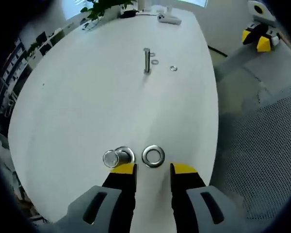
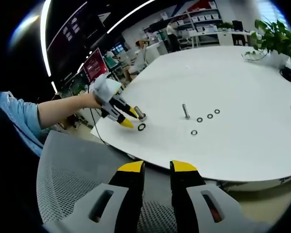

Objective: Place the washer onto the threaded stud by aligning its center hole with the stud, sliding it down to the base, and recovering from edge contact or off-axis alignment until the washer reaches the visible bottom stop.

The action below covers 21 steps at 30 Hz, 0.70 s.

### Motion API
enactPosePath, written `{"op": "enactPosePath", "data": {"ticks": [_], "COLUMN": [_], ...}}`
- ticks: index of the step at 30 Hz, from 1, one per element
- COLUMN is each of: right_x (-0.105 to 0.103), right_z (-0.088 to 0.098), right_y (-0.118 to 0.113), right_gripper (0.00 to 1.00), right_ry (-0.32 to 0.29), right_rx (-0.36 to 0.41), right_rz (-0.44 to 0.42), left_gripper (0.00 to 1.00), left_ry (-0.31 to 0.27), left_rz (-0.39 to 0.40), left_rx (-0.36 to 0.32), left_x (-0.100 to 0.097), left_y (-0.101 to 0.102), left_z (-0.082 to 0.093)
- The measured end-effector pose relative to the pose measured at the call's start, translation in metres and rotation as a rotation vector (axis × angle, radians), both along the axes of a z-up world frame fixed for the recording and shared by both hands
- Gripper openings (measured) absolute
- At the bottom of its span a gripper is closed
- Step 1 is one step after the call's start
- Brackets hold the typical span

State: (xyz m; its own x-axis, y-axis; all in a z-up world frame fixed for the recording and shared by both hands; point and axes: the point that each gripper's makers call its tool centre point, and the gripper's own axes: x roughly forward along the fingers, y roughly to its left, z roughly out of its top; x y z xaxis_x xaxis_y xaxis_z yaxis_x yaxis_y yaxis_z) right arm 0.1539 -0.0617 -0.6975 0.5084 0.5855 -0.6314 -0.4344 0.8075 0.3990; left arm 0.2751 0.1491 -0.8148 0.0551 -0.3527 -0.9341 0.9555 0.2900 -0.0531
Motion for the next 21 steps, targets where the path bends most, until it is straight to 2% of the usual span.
{"op": "enactPosePath", "data": {"ticks": [5,13,21], "right_x": [0.0,0.0,-0.001], "right_z": [0.0,0.0,-0.001], "right_y": [0.0,0.001,0.001], "right_gripper": [0.23,0.23,0.23], "right_ry": [-0.001,0.002,0.004], "right_rx": [0.001,0.001,-0.001], "right_rz": [0.0,0.008,0.012], "left_gripper": [0.26,0.25,0.28], "left_ry": [0.019,-0.002,-0.02], "left_rz": [-0.018,-0.084,-0.103], "left_rx": [0.017,0.08,0.115], "left_x": [-0.002,-0.001,0.002], "left_y": [-0.006,-0.007,-0.007], "left_z": [-0.008,-0.019,-0.025]}}
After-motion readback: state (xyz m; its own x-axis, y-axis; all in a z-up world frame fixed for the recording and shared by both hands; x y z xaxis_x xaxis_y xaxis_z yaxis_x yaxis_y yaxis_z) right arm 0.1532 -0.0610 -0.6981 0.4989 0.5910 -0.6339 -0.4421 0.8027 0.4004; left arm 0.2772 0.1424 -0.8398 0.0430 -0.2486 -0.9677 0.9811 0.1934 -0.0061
